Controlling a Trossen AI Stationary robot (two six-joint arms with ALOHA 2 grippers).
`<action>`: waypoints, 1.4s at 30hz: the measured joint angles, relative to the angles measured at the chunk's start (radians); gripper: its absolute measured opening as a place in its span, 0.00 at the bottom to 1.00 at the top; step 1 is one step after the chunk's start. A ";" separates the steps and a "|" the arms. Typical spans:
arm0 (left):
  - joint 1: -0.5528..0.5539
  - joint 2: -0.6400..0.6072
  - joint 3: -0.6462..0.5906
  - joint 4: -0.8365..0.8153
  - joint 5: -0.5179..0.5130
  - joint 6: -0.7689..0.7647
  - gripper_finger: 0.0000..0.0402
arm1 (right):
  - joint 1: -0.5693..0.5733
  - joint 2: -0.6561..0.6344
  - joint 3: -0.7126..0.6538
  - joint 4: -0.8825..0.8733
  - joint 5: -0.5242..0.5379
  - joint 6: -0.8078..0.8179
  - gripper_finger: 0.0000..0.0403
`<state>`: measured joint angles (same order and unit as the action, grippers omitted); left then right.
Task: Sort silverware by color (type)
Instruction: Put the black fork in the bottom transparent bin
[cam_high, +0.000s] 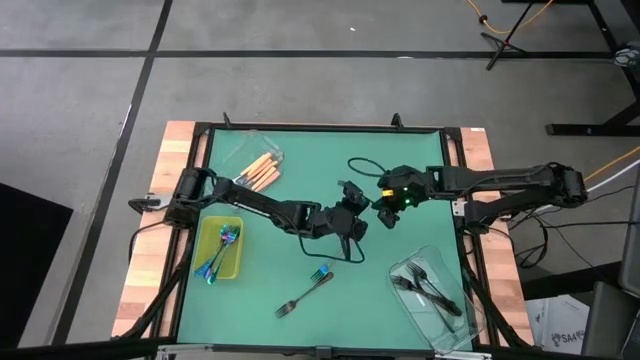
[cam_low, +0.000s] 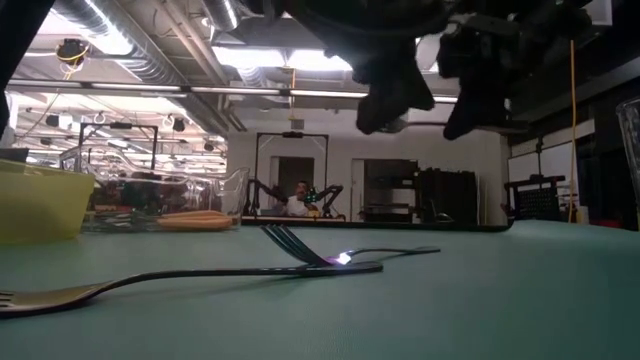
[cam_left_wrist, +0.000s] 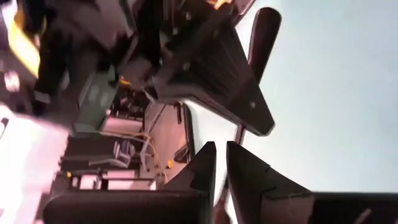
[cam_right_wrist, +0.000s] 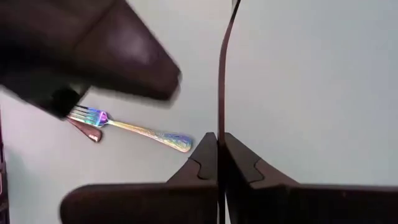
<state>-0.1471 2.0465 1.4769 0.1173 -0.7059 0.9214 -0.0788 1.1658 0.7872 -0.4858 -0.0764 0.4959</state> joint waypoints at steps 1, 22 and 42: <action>0.000 -0.011 0.000 -0.013 -0.009 -0.018 0.08 | 0.000 -0.017 0.000 -0.006 0.006 0.002 0.00; 0.002 -0.090 0.000 -0.539 -0.018 -0.585 0.08 | 0.370 -0.245 0.000 -0.163 0.193 0.419 0.00; 0.003 -0.090 0.000 -0.532 -0.006 -0.605 0.08 | 1.098 -0.159 0.000 -0.166 0.589 1.128 0.00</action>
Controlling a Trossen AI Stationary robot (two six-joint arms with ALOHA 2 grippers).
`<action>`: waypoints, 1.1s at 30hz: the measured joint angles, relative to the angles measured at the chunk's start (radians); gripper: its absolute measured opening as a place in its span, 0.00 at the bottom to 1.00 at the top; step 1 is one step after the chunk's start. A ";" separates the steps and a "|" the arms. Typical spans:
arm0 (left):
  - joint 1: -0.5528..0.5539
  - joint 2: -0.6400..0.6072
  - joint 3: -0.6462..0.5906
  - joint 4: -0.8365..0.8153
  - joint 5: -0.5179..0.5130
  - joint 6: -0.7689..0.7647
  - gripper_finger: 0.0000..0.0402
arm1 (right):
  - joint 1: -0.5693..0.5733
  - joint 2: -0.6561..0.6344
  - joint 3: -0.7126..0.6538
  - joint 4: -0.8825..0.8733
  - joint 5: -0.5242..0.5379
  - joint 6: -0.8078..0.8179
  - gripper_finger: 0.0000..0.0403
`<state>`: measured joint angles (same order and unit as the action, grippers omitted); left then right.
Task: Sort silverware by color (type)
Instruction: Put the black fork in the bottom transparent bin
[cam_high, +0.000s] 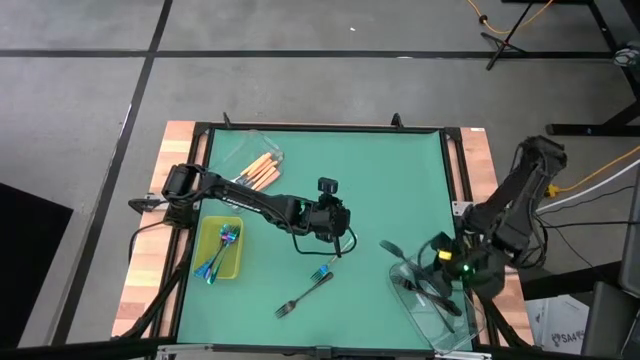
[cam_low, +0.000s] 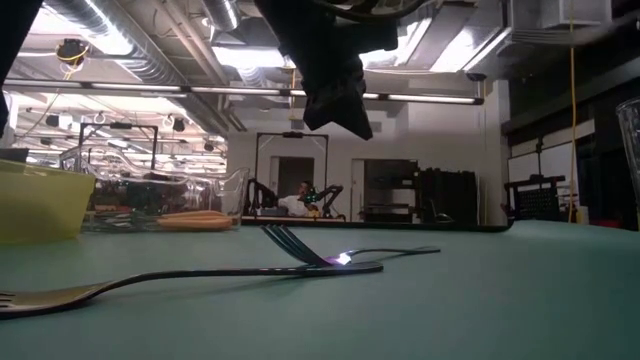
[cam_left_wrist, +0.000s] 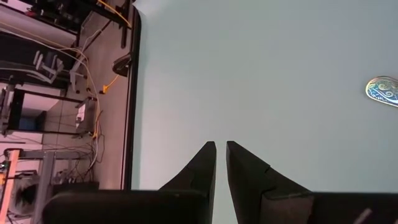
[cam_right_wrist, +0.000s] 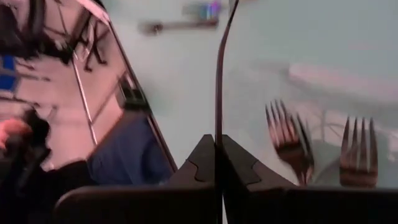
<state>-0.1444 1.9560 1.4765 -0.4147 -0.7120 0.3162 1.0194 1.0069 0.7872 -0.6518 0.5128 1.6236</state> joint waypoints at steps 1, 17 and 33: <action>0.000 0.000 0.000 0.000 0.000 0.000 0.08 | 0.022 0.017 0.000 0.001 -0.004 0.022 0.00; 0.000 0.001 0.000 0.006 0.000 0.000 0.08 | 0.282 0.231 0.000 0.037 0.011 0.256 0.00; 0.000 0.001 0.000 0.006 0.000 0.000 0.08 | 0.316 0.377 0.000 0.045 -0.028 0.295 0.00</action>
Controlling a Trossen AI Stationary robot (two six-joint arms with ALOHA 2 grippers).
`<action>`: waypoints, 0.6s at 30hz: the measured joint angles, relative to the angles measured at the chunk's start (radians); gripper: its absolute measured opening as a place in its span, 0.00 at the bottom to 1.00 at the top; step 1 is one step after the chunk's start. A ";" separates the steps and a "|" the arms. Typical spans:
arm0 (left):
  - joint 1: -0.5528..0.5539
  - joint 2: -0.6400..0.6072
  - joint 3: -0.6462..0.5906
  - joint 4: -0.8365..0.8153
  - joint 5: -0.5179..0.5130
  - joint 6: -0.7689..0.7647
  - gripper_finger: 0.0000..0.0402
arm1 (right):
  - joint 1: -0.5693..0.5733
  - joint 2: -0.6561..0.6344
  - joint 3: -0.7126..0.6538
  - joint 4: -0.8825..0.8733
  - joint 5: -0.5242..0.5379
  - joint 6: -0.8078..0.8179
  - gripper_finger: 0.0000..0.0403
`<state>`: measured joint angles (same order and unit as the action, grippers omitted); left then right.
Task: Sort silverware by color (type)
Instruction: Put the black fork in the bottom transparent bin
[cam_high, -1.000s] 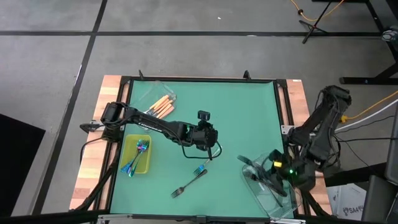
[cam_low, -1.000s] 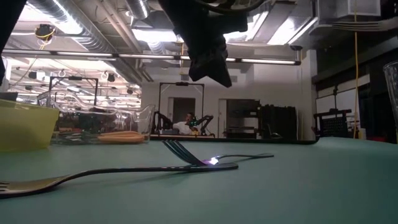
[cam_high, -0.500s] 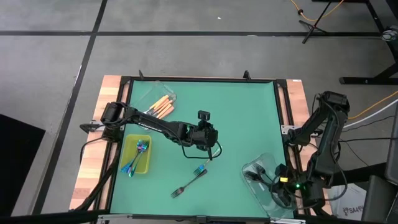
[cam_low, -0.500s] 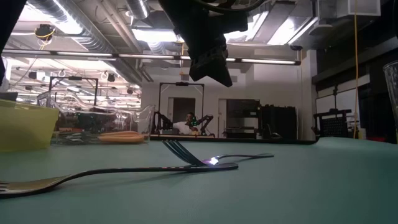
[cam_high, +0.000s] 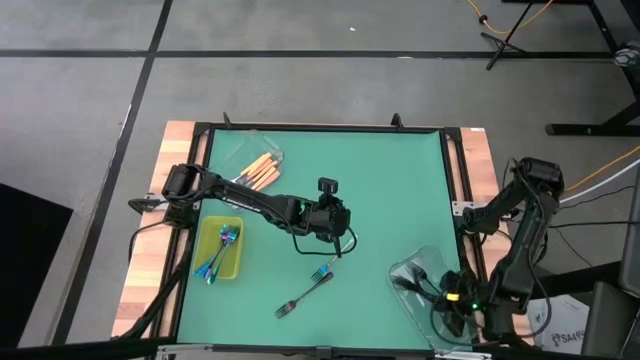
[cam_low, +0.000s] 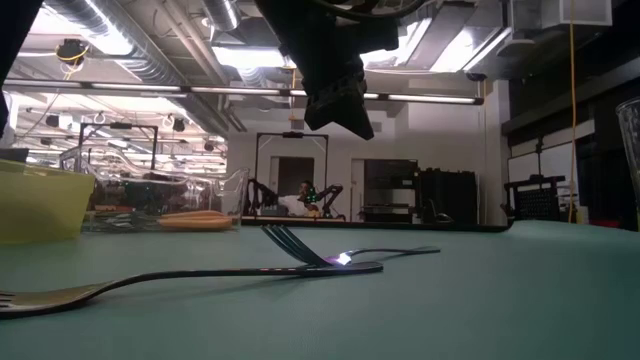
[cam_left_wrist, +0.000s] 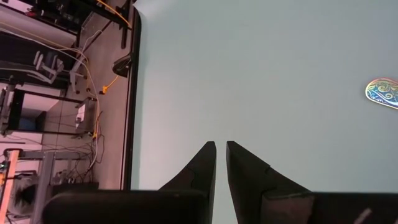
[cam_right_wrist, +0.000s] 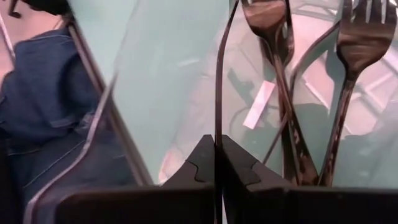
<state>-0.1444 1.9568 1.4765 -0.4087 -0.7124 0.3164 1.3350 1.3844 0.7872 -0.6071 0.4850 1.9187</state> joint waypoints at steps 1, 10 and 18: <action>0.000 0.000 0.000 0.000 0.000 0.000 0.08 | 0.000 0.011 0.000 0.000 0.001 0.005 0.00; 0.000 0.000 0.000 0.001 0.000 0.000 0.08 | 0.000 0.095 0.000 -0.001 -0.007 0.013 0.00; 0.000 0.000 0.000 0.002 0.000 0.000 0.08 | 0.000 0.125 0.002 -0.014 0.000 0.008 0.00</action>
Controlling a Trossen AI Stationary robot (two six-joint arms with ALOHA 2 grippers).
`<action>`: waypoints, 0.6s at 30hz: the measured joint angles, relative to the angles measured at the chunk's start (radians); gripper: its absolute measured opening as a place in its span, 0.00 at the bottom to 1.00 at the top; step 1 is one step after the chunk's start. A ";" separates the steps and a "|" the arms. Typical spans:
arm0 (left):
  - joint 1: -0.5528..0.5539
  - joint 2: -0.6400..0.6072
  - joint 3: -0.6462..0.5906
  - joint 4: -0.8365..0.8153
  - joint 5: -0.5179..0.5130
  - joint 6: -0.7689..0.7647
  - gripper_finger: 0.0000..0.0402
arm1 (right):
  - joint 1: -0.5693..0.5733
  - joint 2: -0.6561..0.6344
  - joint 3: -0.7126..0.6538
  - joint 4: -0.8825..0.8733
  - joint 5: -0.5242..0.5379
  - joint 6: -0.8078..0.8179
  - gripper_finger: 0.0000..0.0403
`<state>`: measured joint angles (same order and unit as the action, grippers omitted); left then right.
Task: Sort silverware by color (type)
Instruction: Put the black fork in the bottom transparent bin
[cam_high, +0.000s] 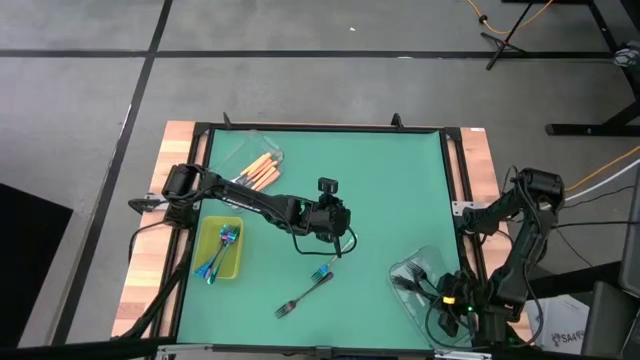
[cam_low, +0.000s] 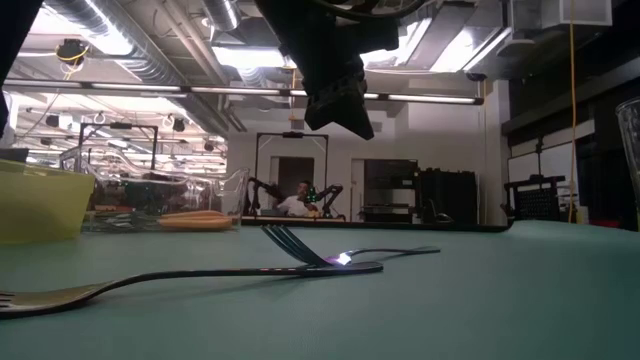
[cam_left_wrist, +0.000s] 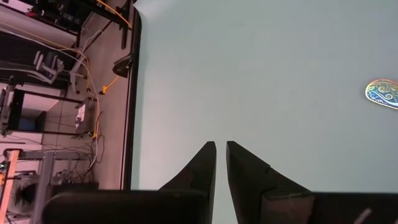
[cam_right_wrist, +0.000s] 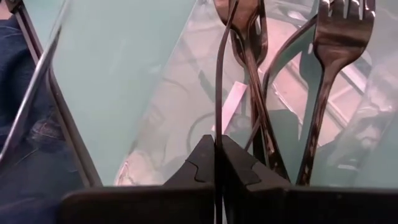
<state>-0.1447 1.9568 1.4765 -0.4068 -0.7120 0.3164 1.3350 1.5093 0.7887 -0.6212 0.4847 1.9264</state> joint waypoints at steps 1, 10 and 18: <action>0.000 0.000 0.000 0.000 0.000 0.000 0.08 | 0.000 0.000 0.000 -0.003 -0.001 0.001 0.00; 0.000 0.000 0.000 0.000 0.000 0.000 0.08 | 0.000 0.001 0.000 -0.016 -0.007 0.002 0.00; 0.000 0.000 0.000 0.000 0.000 0.000 0.08 | 0.000 0.002 -0.001 -0.017 -0.007 0.002 0.03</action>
<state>-0.1444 1.9568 1.4765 -0.4065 -0.7120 0.3162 1.3350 1.5108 0.7879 -0.6380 0.4782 1.9285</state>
